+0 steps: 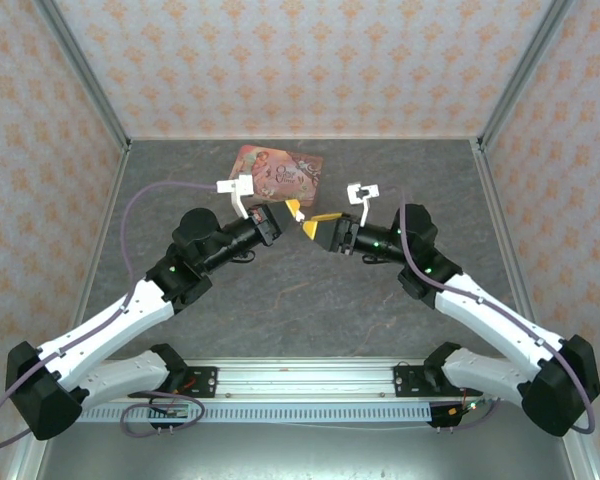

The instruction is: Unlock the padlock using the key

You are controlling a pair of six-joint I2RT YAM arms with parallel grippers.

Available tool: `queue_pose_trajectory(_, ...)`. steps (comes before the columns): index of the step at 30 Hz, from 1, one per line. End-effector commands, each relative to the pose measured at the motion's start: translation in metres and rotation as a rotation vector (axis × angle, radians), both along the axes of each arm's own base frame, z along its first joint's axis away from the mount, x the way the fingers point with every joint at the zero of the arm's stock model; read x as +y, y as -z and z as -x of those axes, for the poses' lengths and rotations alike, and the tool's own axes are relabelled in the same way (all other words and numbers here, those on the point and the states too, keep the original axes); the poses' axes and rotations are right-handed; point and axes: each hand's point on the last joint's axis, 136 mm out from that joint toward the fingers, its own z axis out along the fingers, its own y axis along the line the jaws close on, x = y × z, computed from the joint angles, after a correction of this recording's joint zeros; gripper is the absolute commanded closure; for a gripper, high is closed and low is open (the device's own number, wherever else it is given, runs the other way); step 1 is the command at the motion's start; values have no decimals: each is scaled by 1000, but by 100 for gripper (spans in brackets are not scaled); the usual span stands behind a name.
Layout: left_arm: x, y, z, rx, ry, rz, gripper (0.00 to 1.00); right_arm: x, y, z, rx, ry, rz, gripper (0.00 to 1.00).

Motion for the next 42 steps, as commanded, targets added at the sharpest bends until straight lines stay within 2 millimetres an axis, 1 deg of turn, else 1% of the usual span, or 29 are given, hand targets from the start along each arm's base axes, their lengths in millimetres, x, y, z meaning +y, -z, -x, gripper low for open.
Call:
queue_pose_trajectory(1,4,-31,4,-83,-14,40,100,4,-38,8,-74,-50,-83,42)
queue_pose_trajectory(6,4,-29,3,-74,-21,37,100,6,-42,8,-82,-56,-85,50)
queue_pose_trajectory(12,4,-26,0,-61,-29,33,100,10,-37,6,-61,-75,-79,59)
queue_pose_trajectory(20,2,-24,-1,-54,-26,31,100,12,-39,3,-57,-77,-82,68)
queue_pose_trajectory(22,1,-24,-2,-52,-26,31,100,12,-39,3,-57,-75,-84,69)
queue_pose_trajectory(32,0,-22,-3,-46,-25,32,100,13,-38,2,-49,-79,-84,78)
queue_pose_trajectory(42,-1,-19,-4,-39,-26,26,100,13,-37,2,-46,-78,-76,96)
